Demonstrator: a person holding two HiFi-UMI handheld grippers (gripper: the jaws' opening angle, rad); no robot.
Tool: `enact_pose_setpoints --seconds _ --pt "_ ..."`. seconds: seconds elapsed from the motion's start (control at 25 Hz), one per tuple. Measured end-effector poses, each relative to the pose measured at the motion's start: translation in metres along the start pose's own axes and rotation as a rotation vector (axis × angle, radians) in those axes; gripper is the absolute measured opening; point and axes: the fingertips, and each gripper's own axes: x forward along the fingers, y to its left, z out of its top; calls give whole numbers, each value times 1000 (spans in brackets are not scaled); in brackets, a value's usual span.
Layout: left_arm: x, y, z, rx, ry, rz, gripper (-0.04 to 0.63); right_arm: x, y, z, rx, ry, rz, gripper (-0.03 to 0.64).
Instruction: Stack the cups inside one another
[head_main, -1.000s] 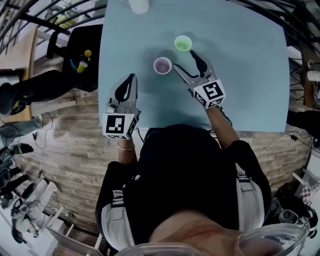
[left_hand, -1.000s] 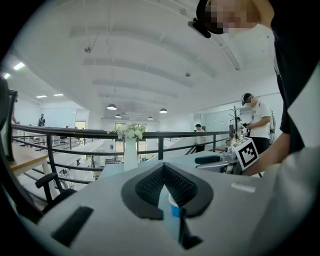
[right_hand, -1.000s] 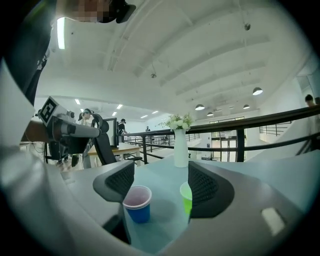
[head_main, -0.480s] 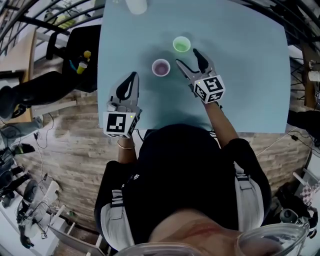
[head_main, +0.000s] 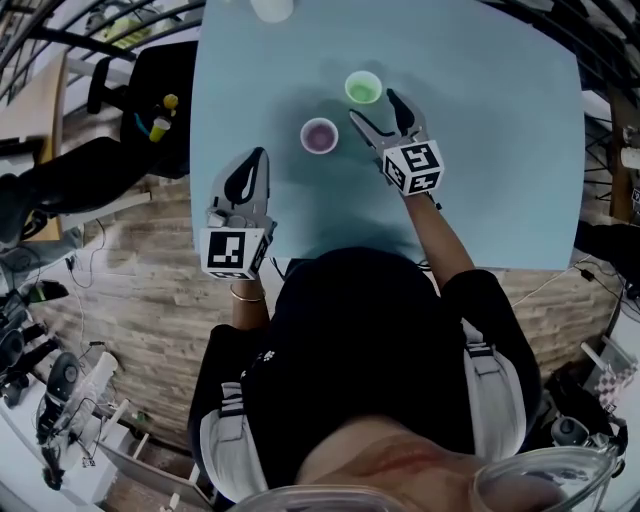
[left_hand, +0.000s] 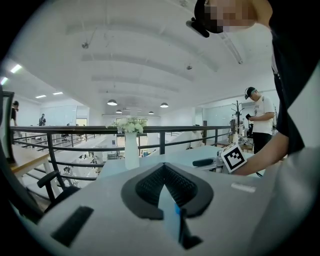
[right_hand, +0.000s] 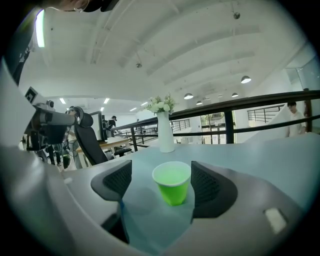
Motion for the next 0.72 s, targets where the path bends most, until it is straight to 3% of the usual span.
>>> enact_pose_setpoints --seconds 0.52,0.72 --pt "13 3 -7 0 33 1 -8 32 -20 -19 -58 62 3 364" --pt "16 4 -9 1 41 -2 -8 34 -18 -22 -107 72 8 322"
